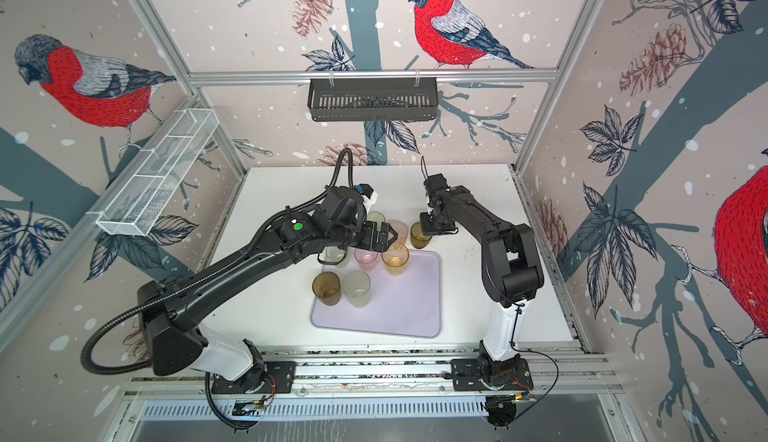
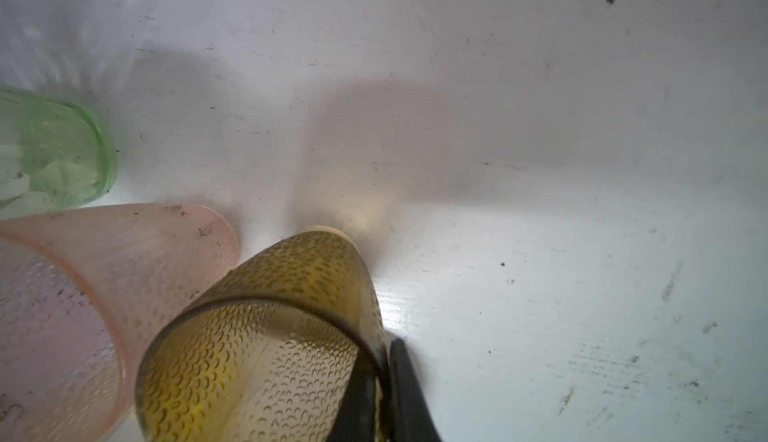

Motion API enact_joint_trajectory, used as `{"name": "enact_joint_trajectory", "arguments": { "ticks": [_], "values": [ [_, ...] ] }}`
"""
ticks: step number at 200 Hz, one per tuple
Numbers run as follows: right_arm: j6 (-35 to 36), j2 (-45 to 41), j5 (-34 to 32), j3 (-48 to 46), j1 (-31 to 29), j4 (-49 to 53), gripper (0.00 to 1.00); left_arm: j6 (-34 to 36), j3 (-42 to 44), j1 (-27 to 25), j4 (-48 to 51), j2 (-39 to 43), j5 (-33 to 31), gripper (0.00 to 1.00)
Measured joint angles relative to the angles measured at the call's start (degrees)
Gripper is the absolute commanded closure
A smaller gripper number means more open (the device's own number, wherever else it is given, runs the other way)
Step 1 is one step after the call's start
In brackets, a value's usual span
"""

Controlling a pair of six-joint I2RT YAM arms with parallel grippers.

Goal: Place the glasses into the tray
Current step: 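Close the right gripper on the olive cup's rim and lift it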

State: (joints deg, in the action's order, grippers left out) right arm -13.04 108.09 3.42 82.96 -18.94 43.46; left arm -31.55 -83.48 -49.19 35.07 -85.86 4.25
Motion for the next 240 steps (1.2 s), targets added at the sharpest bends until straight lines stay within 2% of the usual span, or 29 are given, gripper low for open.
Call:
{"name": "enact_joint_trajectory", "arguments": {
  "ticks": [82,240],
  "values": [
    [0.04,-1.38,-0.76,0.0,1.03,0.2,0.97,0.0,0.15,0.0,0.0,0.15,-0.24,0.02],
    [-0.24,-7.43,-2.45,-1.6,1.33,2.78,0.99,0.04,1.07,0.0,-0.02,1.05,-0.2,0.02]
  ]
}}
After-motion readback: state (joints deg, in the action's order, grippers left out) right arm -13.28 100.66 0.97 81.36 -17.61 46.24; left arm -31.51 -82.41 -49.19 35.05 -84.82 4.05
